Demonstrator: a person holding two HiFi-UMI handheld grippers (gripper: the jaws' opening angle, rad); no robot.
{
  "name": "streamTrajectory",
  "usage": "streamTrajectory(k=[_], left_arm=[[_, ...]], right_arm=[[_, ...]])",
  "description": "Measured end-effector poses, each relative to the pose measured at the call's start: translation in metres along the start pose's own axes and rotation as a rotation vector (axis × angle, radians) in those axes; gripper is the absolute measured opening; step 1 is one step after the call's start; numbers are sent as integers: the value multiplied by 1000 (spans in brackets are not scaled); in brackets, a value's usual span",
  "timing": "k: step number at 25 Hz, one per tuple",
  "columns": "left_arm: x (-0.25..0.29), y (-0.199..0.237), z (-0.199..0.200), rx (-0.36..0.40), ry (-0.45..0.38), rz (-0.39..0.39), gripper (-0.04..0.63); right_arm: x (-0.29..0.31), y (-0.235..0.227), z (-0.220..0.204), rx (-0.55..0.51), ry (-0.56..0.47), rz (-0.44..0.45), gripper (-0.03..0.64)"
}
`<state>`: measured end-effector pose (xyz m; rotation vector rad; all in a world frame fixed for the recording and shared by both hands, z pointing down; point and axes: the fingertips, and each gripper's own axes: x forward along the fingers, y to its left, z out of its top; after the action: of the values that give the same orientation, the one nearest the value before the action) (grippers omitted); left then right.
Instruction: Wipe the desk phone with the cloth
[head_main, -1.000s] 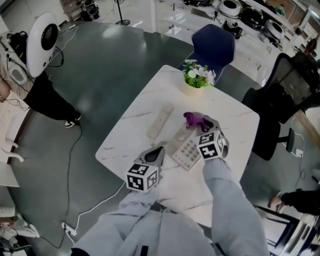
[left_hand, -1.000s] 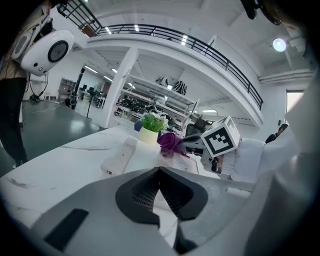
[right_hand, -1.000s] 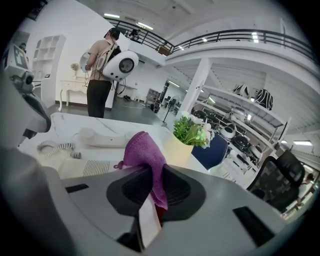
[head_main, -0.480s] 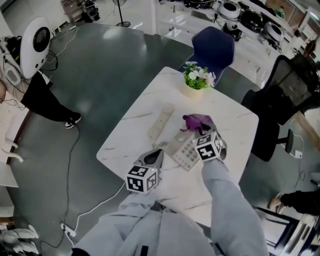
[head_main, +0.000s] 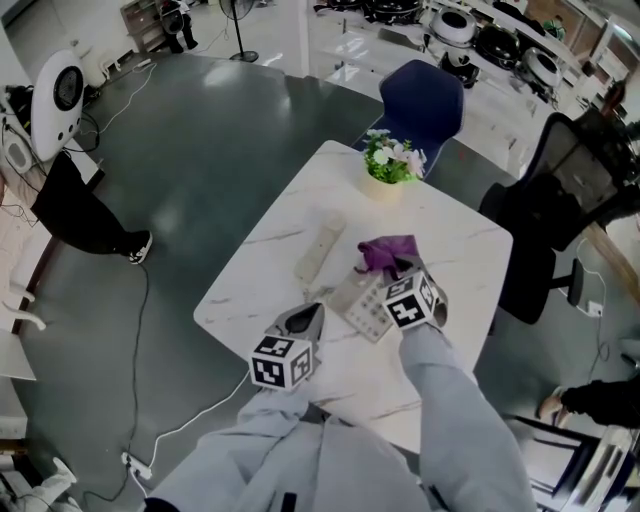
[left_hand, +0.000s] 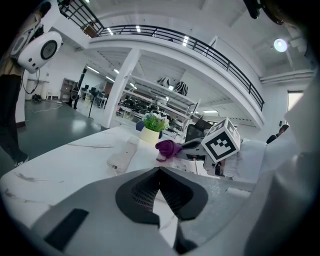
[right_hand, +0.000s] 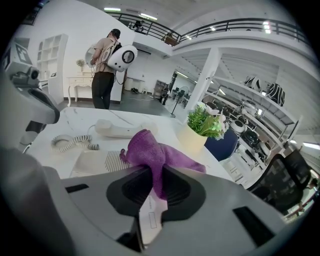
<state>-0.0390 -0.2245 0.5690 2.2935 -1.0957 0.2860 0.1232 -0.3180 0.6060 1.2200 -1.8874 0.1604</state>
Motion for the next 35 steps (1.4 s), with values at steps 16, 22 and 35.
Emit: streamTrajectory(k=[16, 22, 35], left_arm=[[-18, -3, -3, -3, -17, 17, -2], [-24, -3, -5, -6, -24, 24, -2], [-38, -2, -12, -13, -25, 44, -2]], right_arm=[[-6, 30, -4, 0, 33, 74, 40], [-8, 40, -7, -9, 52, 98, 40], [-14, 68, -5, -38, 68, 147, 40]])
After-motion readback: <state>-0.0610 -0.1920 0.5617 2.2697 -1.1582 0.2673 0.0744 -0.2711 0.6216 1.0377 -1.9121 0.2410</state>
